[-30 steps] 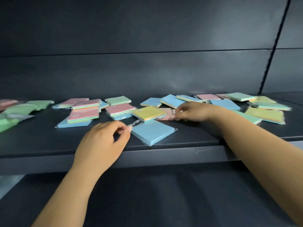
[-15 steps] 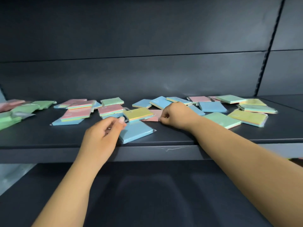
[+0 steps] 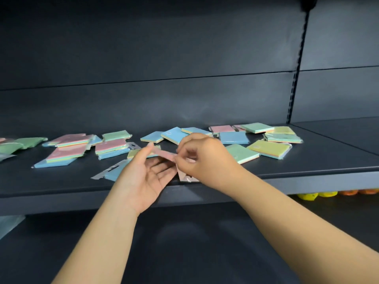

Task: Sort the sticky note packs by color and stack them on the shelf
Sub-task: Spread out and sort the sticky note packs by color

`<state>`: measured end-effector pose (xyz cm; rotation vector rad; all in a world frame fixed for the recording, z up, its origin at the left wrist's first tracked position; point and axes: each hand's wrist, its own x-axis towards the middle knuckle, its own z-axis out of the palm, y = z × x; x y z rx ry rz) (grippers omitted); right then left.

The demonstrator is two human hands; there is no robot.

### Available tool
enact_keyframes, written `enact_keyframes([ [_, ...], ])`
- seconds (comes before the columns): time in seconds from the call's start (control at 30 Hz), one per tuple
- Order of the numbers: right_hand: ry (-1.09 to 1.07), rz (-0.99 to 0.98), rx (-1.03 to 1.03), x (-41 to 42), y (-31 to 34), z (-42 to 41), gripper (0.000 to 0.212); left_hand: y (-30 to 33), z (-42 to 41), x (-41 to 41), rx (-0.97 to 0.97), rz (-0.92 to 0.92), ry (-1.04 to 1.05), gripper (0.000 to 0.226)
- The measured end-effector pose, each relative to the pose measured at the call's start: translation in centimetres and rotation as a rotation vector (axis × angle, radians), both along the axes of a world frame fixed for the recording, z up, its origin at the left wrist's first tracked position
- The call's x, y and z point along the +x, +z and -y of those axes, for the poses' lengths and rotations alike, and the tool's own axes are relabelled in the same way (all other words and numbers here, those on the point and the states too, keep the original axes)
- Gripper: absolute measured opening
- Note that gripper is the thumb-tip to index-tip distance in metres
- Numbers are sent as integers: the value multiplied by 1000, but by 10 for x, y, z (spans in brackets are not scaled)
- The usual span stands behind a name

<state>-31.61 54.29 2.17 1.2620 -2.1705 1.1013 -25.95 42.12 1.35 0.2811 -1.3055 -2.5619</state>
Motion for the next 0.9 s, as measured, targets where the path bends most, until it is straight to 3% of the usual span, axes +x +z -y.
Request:
enact_keyframes([
  [0.1, 74, -12, -7, 4, -12, -4, 18, -2, -9, -2, 6, -12, 33, 19],
  [0.2, 166, 138, -41, 6, -19, -12, 10, -3, -12, 2, -30, -16, 104, 20],
  [0.3, 64, 321, -314, 3, -19, -18, 15, -2, -16, 9, -62, -30, 104, 22],
  [0.4, 19, 771, -479, -1, -17, -28, 35, 0, -32, 13, -77, -65, 37, 25],
  [0.5, 232, 1211, -625, 4, -16, -48, 22, -1, -53, 8, -176, -60, 43, 24],
  [0.7, 93, 1212, -720, -1, -25, -81, 24, -11, -75, -13, -691, -24, 215, 21],
  [0.9, 206, 1229, -738, -11, -12, -75, 23, -6, -44, 10, -1044, -51, 400, 20],
])
